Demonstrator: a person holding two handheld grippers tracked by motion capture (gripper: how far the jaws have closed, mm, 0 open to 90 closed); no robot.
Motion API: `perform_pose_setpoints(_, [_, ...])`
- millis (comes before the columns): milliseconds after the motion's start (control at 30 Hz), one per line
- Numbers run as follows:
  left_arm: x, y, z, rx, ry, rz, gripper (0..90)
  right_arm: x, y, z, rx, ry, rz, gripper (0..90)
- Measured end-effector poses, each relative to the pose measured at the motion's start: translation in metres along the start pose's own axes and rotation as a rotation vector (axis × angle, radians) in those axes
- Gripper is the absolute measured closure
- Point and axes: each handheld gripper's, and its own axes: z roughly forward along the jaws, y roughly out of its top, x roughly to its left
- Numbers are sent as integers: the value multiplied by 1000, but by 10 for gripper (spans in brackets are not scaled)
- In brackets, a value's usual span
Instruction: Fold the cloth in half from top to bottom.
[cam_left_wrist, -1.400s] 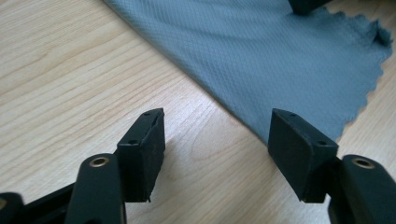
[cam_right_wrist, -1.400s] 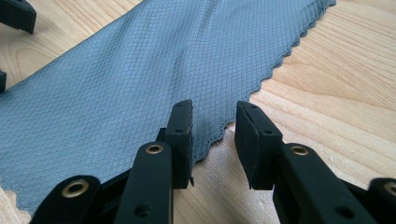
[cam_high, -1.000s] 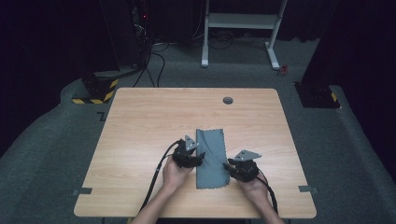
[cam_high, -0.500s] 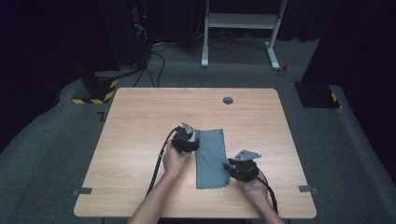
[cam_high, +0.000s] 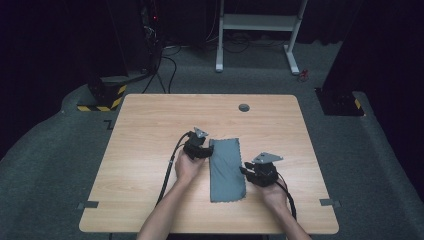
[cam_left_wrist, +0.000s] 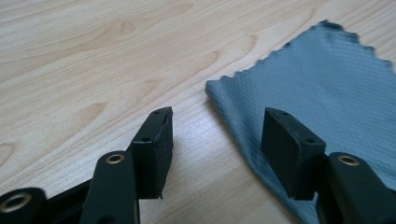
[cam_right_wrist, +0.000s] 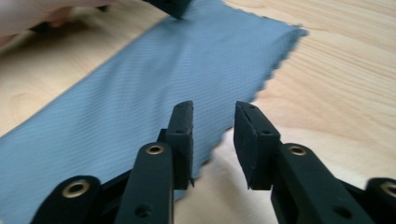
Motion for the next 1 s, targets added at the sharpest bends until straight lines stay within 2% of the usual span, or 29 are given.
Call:
perform_pose_setpoints(100, [3, 3, 3, 3, -20, -25, 462, -14, 8, 9, 20, -8, 74, 705])
perform_pose_setpoints(167, [4, 5, 3, 7, -18, -22, 465, -22, 13, 16, 24, -21, 113, 707])
perform_pose_setpoints(233, [6, 6, 3, 12, -17, -33, 475, -27, 18, 22, 17, -35, 120, 698])
perform_pose_setpoints(467, [3, 10, 7, 26, 4, -13, 486, -42, 38, 40, 28, -61, 167, 681])
perform_pose_setpoints(600, [3, 11, 7, 31, 2, -11, 494, -46, 43, 50, 44, -73, 190, 671])
perform_pose_setpoints(700, [3, 11, 7, 35, 0, -5, 508, -48, 47, 58, 34, -105, 202, 669])
perform_pose_setpoints(767, [3, 11, 7, 35, 4, -7, 512, -51, 49, 63, 49, -105, 211, 666])
perform_pose_setpoints(900, [1, 11, 7, 37, -1, -1, 547, -51, 56, 74, 49, -135, 216, 665])
perform_pose_setpoints(1000, [1, 11, 7, 36, -3, -2, 557, -51, 60, 82, 70, -138, 223, 659])
